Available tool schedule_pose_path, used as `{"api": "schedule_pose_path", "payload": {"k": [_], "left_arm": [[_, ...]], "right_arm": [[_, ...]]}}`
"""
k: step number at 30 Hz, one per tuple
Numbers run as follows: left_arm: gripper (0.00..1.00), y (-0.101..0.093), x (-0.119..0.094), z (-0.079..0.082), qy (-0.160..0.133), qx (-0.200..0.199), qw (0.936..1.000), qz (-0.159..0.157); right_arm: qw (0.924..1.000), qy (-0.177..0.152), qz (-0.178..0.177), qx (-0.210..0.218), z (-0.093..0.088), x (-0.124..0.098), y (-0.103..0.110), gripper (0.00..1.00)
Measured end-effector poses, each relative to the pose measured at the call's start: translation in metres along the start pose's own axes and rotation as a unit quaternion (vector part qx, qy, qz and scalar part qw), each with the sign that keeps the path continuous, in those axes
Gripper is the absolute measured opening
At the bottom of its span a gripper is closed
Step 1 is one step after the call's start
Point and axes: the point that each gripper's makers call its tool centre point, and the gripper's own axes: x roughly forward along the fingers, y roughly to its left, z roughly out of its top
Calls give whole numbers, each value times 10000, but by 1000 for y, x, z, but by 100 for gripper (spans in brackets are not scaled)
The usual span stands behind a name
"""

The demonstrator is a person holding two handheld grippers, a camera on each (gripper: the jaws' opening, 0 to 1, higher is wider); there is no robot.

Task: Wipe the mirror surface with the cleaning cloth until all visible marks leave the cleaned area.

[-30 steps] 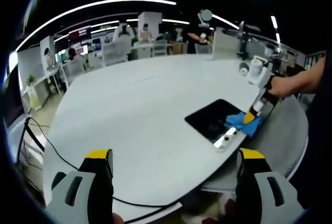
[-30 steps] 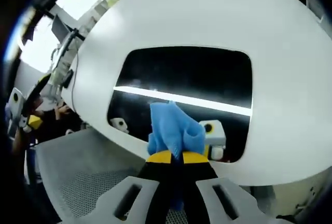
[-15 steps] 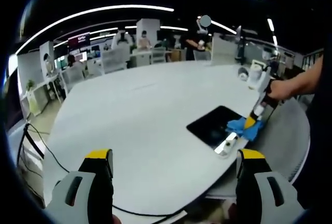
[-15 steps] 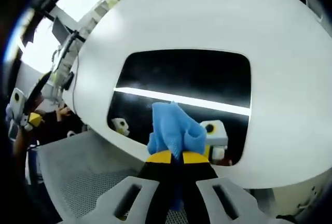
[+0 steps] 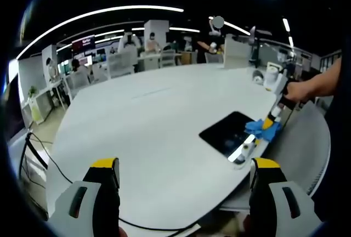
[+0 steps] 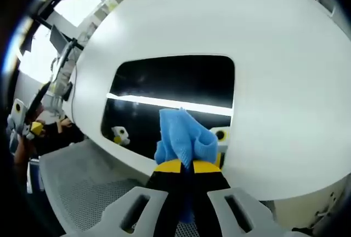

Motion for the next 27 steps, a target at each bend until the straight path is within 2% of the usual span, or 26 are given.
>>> {"api": "schedule_pose_path", "payload": {"k": [7, 19, 27], "left_arm": [[100, -1, 2, 2, 0, 11, 10000, 7], [99, 0, 1, -1, 108, 7, 9999, 61], [99, 3, 2, -3, 81, -98, 9998, 147]], "right_arm": [[10000, -1, -52, 55, -3, -4, -11, 0], [10000, 71, -51, 12, -1, -4, -11, 0], [9998, 55, -163, -72, 20, 1, -15, 0]]}}
